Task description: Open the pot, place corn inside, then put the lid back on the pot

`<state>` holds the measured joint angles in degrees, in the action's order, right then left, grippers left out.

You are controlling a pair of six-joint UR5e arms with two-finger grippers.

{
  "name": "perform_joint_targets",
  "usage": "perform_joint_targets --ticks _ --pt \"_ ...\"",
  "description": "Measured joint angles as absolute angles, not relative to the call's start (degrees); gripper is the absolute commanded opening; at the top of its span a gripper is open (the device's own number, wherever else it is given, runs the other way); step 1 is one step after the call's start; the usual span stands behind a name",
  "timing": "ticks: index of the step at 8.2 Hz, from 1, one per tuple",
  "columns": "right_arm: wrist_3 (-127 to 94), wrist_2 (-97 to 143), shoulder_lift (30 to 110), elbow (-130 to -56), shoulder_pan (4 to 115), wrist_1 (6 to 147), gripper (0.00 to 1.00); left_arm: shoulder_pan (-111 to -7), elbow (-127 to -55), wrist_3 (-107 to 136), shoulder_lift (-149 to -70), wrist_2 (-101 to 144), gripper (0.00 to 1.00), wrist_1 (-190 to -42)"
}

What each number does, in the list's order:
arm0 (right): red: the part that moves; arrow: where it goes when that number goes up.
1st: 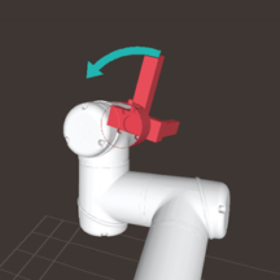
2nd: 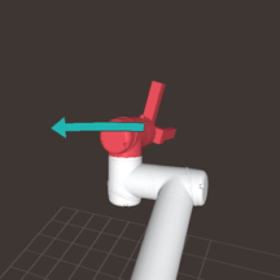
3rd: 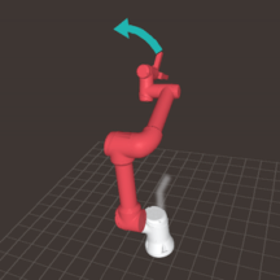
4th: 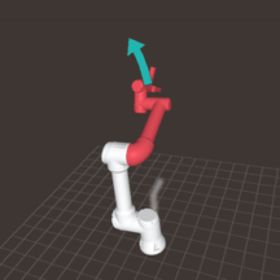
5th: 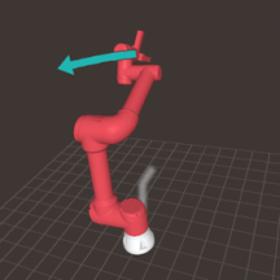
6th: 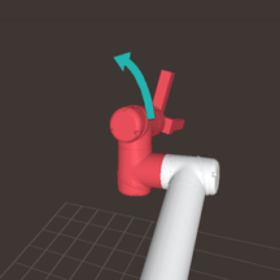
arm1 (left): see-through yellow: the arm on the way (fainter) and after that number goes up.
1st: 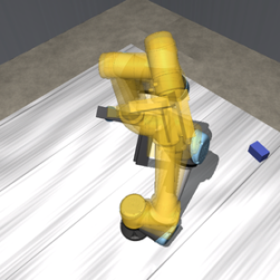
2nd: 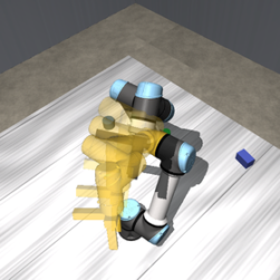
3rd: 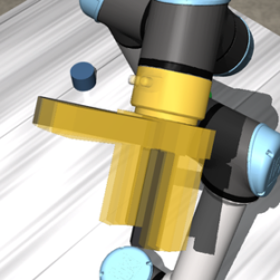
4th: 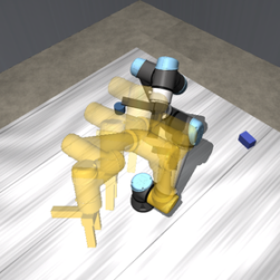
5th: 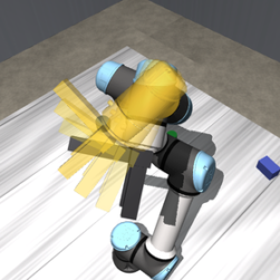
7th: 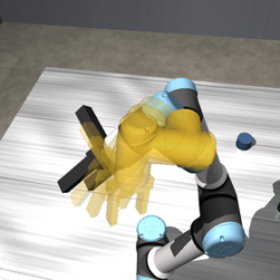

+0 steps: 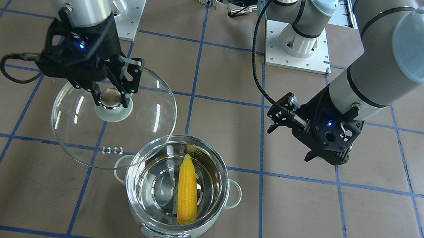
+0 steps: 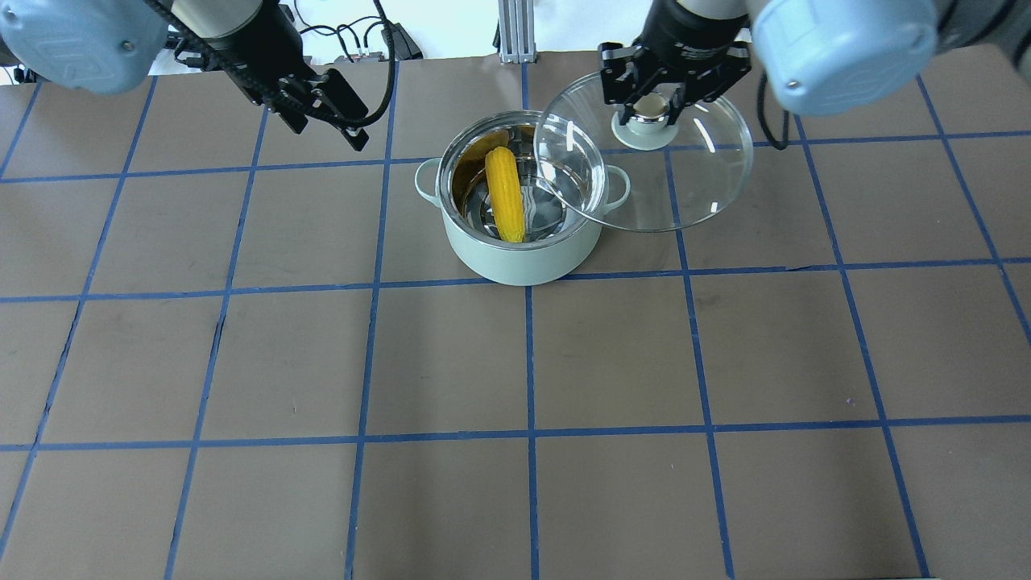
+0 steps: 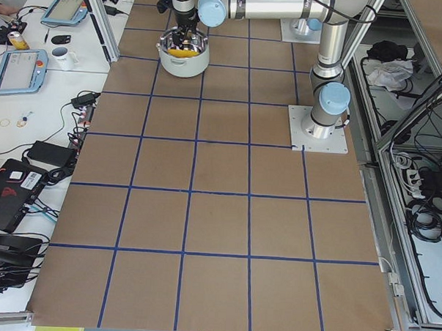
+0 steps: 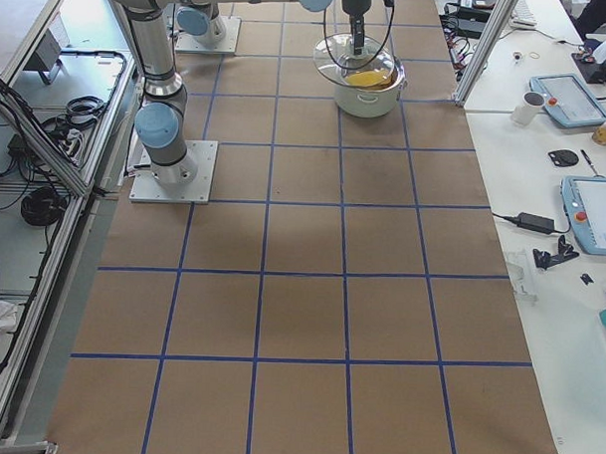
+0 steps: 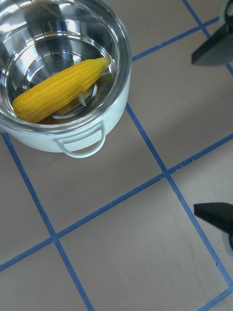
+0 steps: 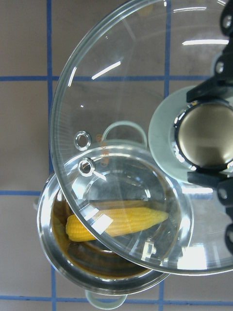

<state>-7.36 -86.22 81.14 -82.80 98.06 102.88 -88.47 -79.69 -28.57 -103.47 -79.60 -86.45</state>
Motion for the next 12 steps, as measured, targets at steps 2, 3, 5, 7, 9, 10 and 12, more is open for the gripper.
perform_joint_targets --ticks 2,3,5,7,9,10,12 --pt "-17.9 -87.8 73.7 -80.3 104.7 109.9 0.24 -86.7 -80.5 -35.6 -102.2 -81.8 1.00 -86.5" --pt "-21.5 -88.8 70.7 -79.7 107.2 113.1 0.24 -86.2 -80.4 -38.3 -101.5 -83.4 1.00 -86.5" --pt "-26.5 -90.0 66.6 -78.5 109.5 117.4 0.24 -86.0 -80.2 -44.2 -99.8 -84.7 1.00 -86.9" --pt "-28.1 -91.2 64.1 -77.3 110.0 118.8 0.24 -86.0 -80.0 -48.8 -99.0 -85.7 1.00 -90.0" --pt "-29.4 -91.7 62.9 -76.9 110.1 119.3 0.24 -86.0 -79.9 -40.9 -98.7 -87.0 1.00 -91.1" --pt "-29.7 -91.8 62.6 -76.9 110.1 119.4 0.24 -85.9 -79.8 -32.9 -98.7 -87.1 1.00 -91.2" --pt "-30.2 -91.7 62.1 -76.9 110.1 119.4 0.24 -85.9 -79.8 -14.6 -98.7 -87.2 1.00 -91.2"
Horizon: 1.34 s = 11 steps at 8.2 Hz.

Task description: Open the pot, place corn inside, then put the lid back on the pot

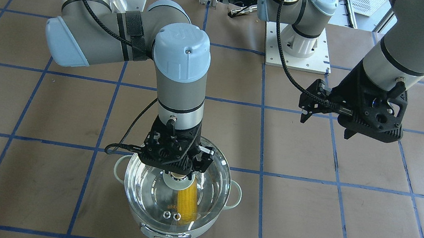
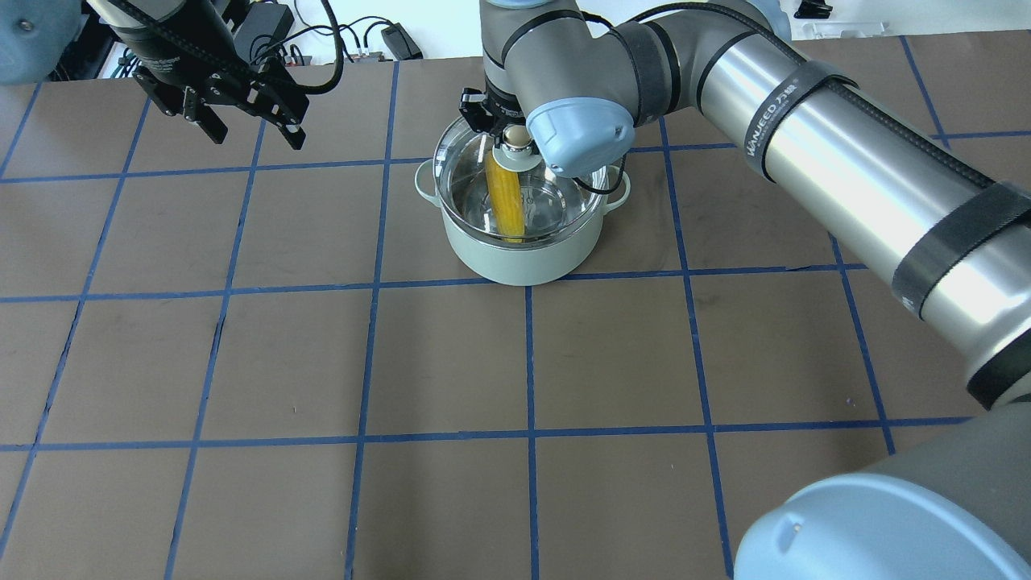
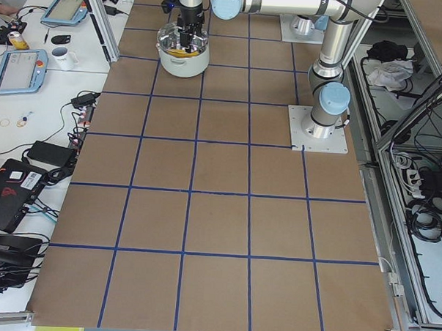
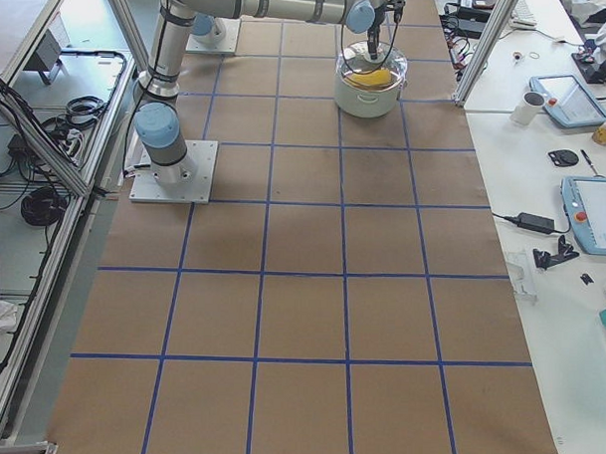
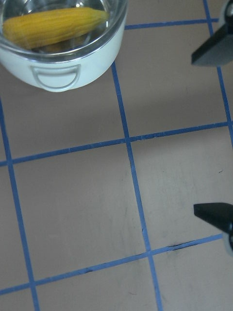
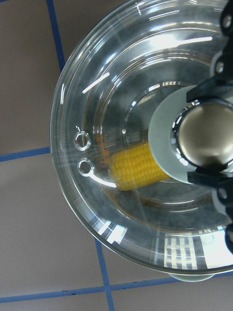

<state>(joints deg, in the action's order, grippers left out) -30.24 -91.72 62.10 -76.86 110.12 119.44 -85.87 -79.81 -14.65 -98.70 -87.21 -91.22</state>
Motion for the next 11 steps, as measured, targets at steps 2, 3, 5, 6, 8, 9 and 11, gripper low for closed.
perform_joint_targets --ticks 2,3,5,6,8,9,11 --pt "-30.0 -91.6 61.9 -76.9 110.1 119.5 0.24 -85.9 -79.9 0.8 -98.8 -88.9 1.00 -91.0" --pt "-29.9 -91.6 61.8 -76.9 110.1 119.5 0.24 -85.9 -79.8 6.3 -98.8 -89.9 1.00 -91.0" --pt "-29.8 -91.6 61.7 -77.0 110.1 119.6 0.25 -86.0 -79.7 11.3 -99.0 -90.7 1.00 -91.3" --pt "-29.7 -91.6 61.7 -77.0 110.1 119.7 0.25 -86.1 -79.7 11.5 -98.8 -90.8 1.00 -91.3" --pt "-29.3 -91.6 61.6 -77.0 110.1 119.8 0.25 -86.1 -79.8 11.4 -98.1 -90.9 1.00 -91.4" --pt "-29.2 -91.6 61.5 -77.0 110.1 119.8 0.24 -86.1 -79.8 11.4 -98.0 -90.9 1.00 -91.3" --pt "-29.1 -91.7 61.3 -77.1 110.1 119.9 0.24 -86.1 -79.8 11.8 -98.1 -91.0 1.00 -91.2"
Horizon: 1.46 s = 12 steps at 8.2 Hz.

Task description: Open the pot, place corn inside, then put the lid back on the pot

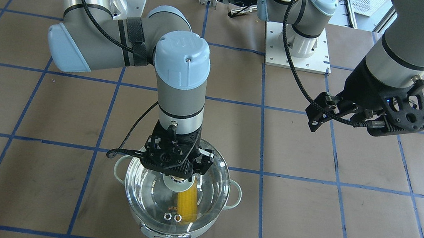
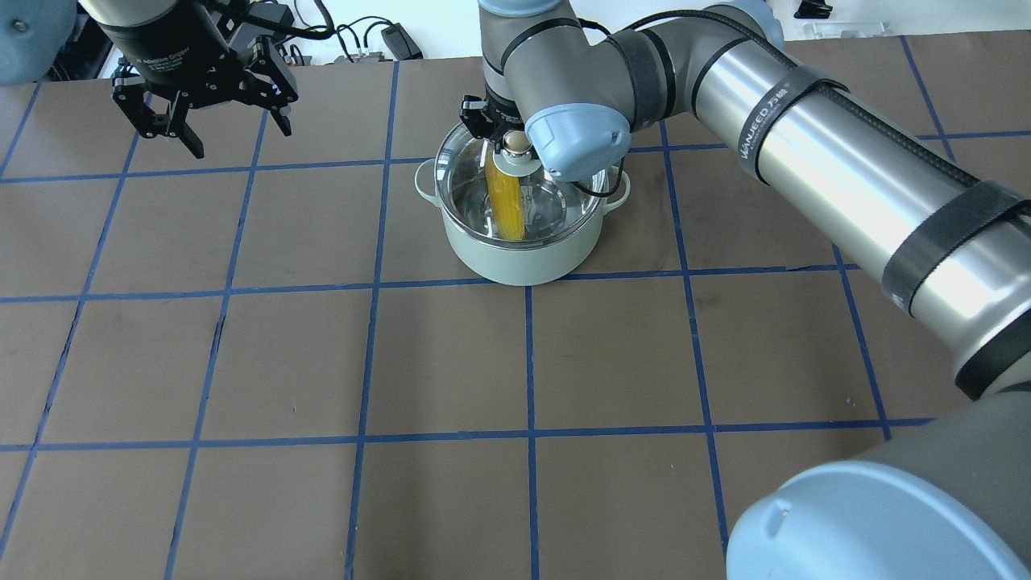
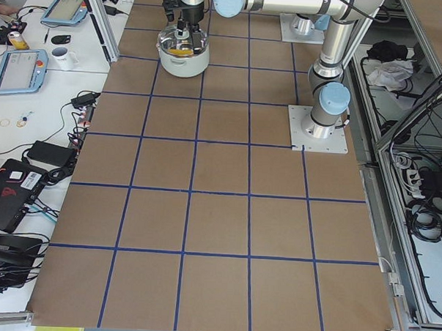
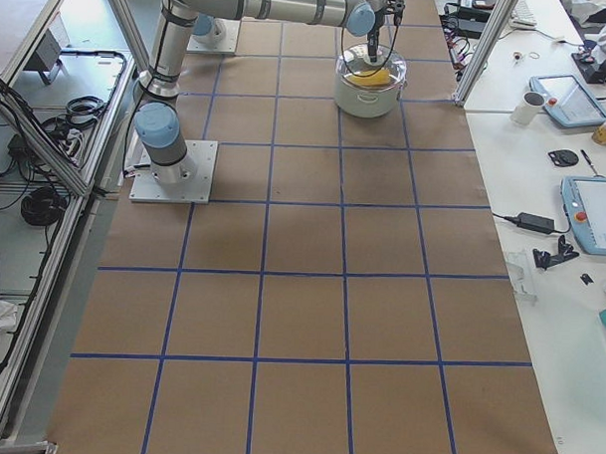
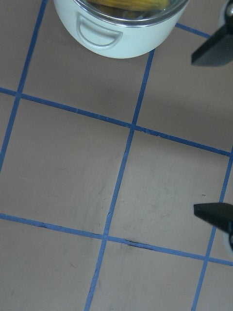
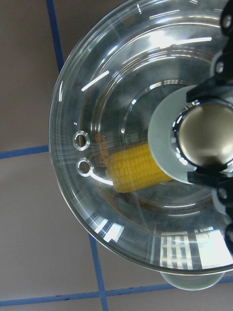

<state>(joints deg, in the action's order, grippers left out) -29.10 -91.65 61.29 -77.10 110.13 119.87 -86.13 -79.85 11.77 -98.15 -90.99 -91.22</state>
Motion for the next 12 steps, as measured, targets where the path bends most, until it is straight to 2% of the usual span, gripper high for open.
perform_joint_targets --ticks 12 --pt "-29.0 -91.4 61.5 -77.7 110.1 119.2 0.25 -86.2 -79.9 11.9 -97.3 -94.1 1.00 -95.6"
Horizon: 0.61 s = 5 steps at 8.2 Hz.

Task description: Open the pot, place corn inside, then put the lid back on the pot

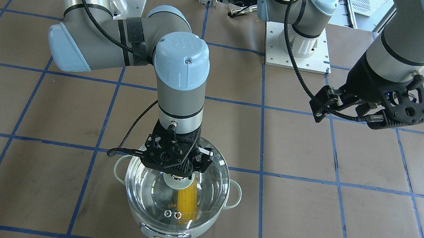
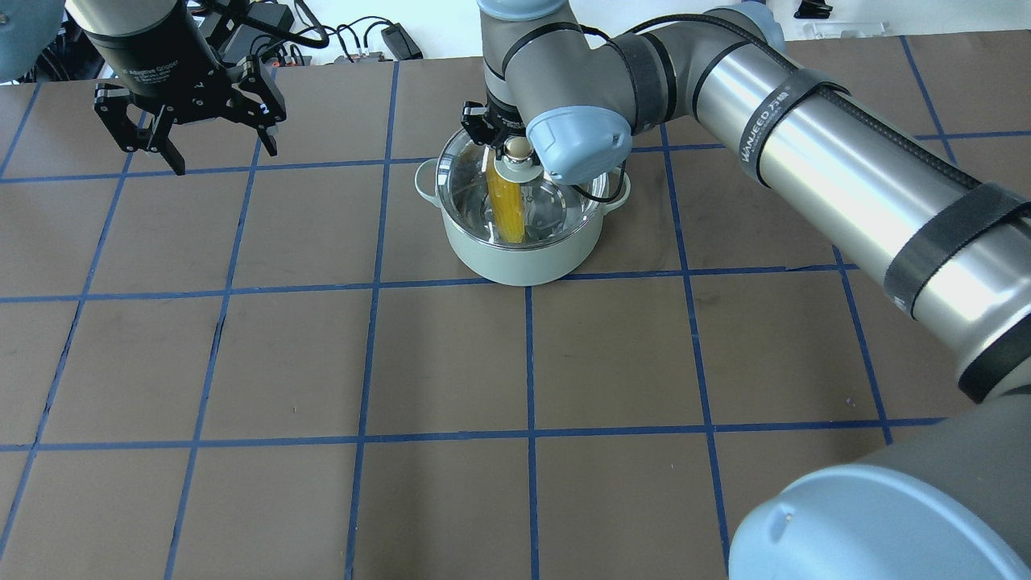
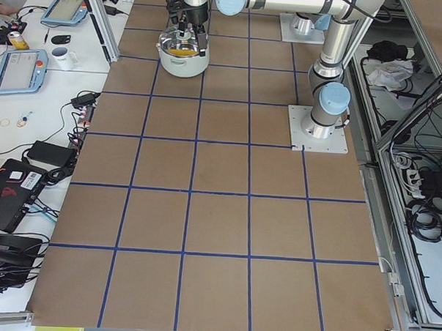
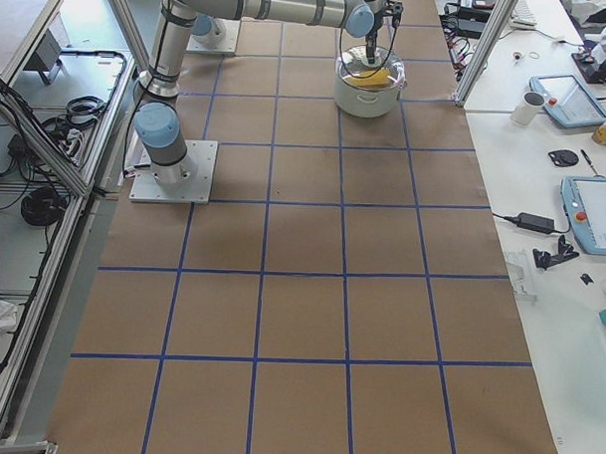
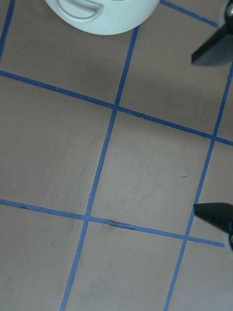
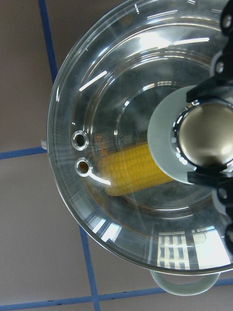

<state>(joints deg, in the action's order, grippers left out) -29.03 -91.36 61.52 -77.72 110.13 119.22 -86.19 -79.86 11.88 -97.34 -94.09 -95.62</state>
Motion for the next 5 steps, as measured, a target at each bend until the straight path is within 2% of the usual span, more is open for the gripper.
perform_joint_targets --ticks 2,3,4,5 --pt "-28.9 -91.4 61.5 -77.9 110.1 119.3 0.28 -86.3 -79.9 11.5 -97.3 -94.3 1.00 -95.3" --pt "-28.8 -91.4 61.5 -77.9 110.1 119.3 0.38 -86.4 -80.0 11.4 -97.2 -94.6 1.00 -95.3" --pt "-28.8 -91.3 61.5 -78.0 110.1 119.4 0.75 -86.4 -80.0 11.5 -97.2 -94.8 1.00 -95.2" --pt "-28.9 -91.4 61.4 -78.0 110.1 119.4 1.00 -86.4 -80.0 11.5 -97.0 -94.9 1.00 -95.2"
